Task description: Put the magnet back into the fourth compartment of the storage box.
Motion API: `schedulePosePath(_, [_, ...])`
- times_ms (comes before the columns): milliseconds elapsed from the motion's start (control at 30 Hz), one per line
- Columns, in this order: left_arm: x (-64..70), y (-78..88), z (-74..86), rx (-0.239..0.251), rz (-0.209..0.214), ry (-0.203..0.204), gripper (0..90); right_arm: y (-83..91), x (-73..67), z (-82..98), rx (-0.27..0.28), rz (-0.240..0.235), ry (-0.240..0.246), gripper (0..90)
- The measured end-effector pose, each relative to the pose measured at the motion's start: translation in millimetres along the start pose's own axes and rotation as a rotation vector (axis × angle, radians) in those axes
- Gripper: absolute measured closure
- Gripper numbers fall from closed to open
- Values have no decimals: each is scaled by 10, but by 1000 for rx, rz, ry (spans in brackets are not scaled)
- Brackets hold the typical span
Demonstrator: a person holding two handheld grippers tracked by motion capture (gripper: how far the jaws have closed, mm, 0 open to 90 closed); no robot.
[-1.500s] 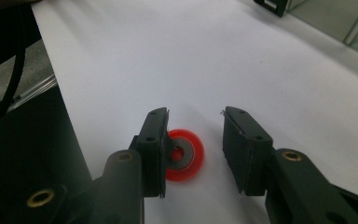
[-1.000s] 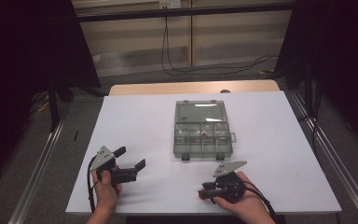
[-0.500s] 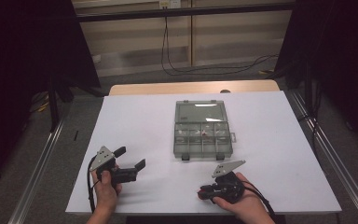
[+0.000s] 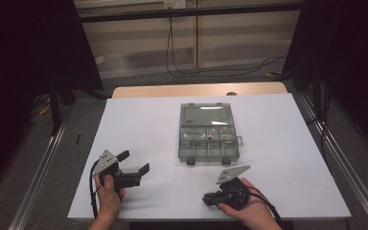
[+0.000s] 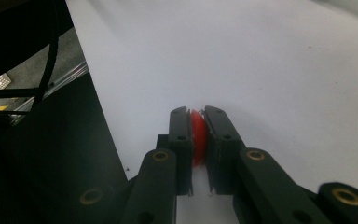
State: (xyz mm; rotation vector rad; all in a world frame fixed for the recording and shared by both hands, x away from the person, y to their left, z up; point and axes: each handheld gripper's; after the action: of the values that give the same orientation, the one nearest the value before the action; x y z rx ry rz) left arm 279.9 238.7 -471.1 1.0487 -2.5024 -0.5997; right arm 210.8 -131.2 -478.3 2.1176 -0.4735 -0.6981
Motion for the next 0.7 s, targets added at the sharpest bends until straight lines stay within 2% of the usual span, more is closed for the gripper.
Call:
schedulePosePath(333, [-2, 2, 0, -2, 3, -4, 9, 19, -11, -8, 1, 25, 6, 830])
schedulePosePath(700, [3, 0, 0, 1, -2, 0, 9, 77, 6, -10, 27, 38, 0, 831])
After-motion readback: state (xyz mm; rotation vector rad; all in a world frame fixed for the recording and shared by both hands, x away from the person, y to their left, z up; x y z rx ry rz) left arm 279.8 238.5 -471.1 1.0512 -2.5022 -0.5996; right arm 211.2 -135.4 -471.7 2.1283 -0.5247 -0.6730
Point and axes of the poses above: each handheld gripper's, and its own axes: y roughly backward along the jaws, z roughly out of its underside, x roughly to its right, and after that the axes turned 12 degrees about -x, right-handed
